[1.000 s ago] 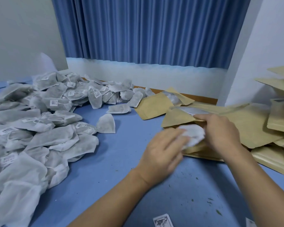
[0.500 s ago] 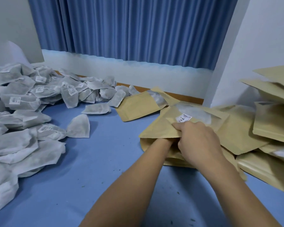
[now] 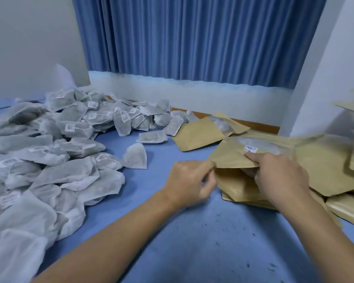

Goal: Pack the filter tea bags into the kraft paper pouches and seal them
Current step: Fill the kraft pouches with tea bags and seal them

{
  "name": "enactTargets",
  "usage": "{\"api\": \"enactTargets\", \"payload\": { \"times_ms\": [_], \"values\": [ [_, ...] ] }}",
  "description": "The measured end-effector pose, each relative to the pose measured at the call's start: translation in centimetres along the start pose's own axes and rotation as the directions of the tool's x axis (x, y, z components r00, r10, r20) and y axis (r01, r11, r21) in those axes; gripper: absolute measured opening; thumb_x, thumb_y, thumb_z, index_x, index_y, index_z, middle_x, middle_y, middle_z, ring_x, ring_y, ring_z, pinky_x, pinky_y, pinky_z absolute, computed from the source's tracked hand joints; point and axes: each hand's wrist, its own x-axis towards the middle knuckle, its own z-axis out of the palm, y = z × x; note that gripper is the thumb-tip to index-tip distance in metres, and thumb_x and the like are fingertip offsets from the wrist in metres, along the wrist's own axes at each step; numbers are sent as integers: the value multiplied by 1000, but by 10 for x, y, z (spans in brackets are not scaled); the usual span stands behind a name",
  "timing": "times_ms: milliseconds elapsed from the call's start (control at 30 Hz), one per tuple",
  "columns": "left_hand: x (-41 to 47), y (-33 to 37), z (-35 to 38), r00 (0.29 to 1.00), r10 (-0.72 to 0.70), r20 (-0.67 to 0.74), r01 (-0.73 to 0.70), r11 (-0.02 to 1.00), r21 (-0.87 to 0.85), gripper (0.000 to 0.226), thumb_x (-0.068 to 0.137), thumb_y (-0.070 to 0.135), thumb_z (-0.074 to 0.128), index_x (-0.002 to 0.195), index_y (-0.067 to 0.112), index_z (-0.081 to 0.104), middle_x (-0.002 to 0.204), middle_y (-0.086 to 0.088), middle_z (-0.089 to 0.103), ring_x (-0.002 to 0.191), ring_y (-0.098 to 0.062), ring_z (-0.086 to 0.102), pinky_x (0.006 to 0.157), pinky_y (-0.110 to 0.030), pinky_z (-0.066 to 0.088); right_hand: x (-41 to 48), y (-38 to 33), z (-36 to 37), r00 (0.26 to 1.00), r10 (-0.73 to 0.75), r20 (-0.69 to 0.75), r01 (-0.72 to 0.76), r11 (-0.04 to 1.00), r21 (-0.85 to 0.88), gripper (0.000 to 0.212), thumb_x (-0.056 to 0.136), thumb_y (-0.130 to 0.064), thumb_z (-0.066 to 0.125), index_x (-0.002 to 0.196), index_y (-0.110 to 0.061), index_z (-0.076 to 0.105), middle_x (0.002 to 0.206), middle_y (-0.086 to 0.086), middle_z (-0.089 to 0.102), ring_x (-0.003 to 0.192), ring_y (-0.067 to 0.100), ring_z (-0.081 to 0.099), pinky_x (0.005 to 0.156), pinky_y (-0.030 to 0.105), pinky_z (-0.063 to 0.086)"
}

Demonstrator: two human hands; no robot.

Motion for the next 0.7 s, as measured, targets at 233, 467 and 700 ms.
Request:
{"api": "enactTargets", "payload": {
  "times_ms": [233,467,700],
  "values": [
    [-42,-123,-32,516,-846,134,638,484,599,48,99,48,42,141,25,40,148,-13,39,133,-38,38,110,-48,27,3,2,1,1000,12,14,-13,998,64,39,94,-60,53,132,-61,49,112,7,67,98,35,63,70,33,39],
    [-35,-62,-12,824,-562,67,551,824,132,20,97,26,58,112,16,66,103,-9,61,98,-31,58,78,-40,49,3,3,-4,998,28,48,-34,990,137,40,91,-63,56,131,-61,51,121,4,67,102,37,62,74,34,43],
    [-18,37,27,977,215,-19,-215,976,-25,16,97,12,60,110,7,68,104,-10,63,86,-28,57,71,-35,47,4,7,-8,996,43,73,-51,992,118,63,87,-16,49,133,-60,51,125,8,65,101,38,62,73,34,44]
  ]
}}
